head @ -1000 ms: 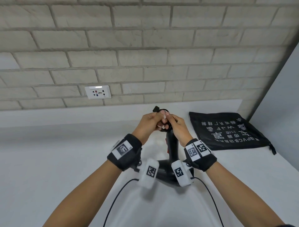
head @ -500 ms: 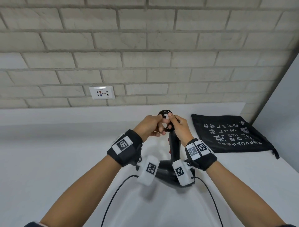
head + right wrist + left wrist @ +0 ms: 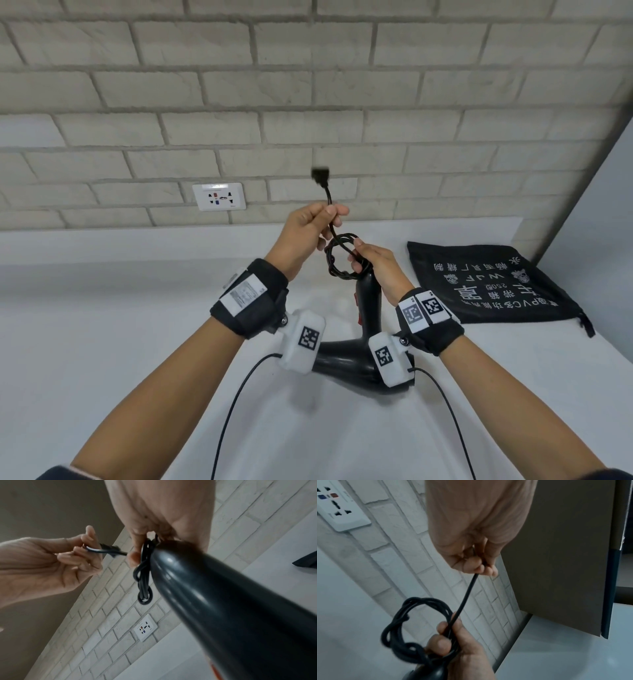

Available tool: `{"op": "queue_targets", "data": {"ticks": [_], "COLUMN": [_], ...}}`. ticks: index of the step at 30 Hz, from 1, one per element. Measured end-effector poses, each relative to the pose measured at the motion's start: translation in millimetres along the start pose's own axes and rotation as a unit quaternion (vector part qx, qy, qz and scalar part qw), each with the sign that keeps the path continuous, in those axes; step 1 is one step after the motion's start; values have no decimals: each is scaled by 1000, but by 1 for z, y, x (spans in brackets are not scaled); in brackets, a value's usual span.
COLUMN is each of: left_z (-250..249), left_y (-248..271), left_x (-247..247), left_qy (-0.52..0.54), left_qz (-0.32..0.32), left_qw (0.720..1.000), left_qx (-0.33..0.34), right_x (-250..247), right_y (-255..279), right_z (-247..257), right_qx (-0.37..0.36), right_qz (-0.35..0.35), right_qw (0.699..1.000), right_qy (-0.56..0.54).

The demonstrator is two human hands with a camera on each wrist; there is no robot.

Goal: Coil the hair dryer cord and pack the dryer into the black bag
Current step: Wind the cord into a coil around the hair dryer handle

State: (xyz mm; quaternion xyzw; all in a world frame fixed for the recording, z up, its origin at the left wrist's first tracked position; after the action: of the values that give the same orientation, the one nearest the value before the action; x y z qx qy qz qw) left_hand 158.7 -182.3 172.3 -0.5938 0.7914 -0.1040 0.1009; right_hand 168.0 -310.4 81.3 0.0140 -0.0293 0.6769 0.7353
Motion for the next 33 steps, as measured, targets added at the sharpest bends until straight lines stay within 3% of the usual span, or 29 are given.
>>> {"op": "queue_targets", "data": {"ticks": [5, 10, 15, 17, 20, 22, 26, 29, 33], "left_z": [-8, 3, 23, 40, 66, 71, 59, 48, 40], "left_y": [-25, -48, -52, -49, -36, -26, -4, 2, -1], "left_x": [-1, 1, 4, -4, -24, -36, -24, -7, -3], "left_qy": [7, 18, 72, 38, -120, -192, -107, -172, -220], "left_qz": [-12, -15, -15, -20, -12, -9, 50, 110, 87], "left_qw": [1000, 998, 988, 983, 965, 958, 986, 979, 971], "left_qx": [1, -54, -132, -181, -233, -213, -119, -21, 41], "right_x": [12, 21, 27, 29, 28, 27, 27, 28, 29], "right_y": [8, 18, 22, 23, 21, 19, 16, 16, 16], "right_z": [6, 5, 12, 11, 10, 10, 8, 7, 8], "right_qx": [-9, 0, -45, -54, -49, -44, -30, -24, -15], "right_qz": [60, 89, 82, 82, 86, 91, 100, 109, 122], "right_qw": [997, 995, 993, 992, 992, 991, 990, 989, 990], "right_qy": [47, 42, 76, 78, 78, 82, 90, 96, 69]}}
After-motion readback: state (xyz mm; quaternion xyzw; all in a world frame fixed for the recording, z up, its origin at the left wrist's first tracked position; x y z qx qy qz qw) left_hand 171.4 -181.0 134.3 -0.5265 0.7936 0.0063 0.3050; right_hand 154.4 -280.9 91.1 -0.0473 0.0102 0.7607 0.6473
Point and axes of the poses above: each hand's wrist, its own y-axis away from the middle knuckle, its own x-axis out of the palm, z = x × y, the point moved 9 cm from there along -y, towards the middle knuckle, and after that the axes turned 2 degrees about -z, right-handed, at the moved point
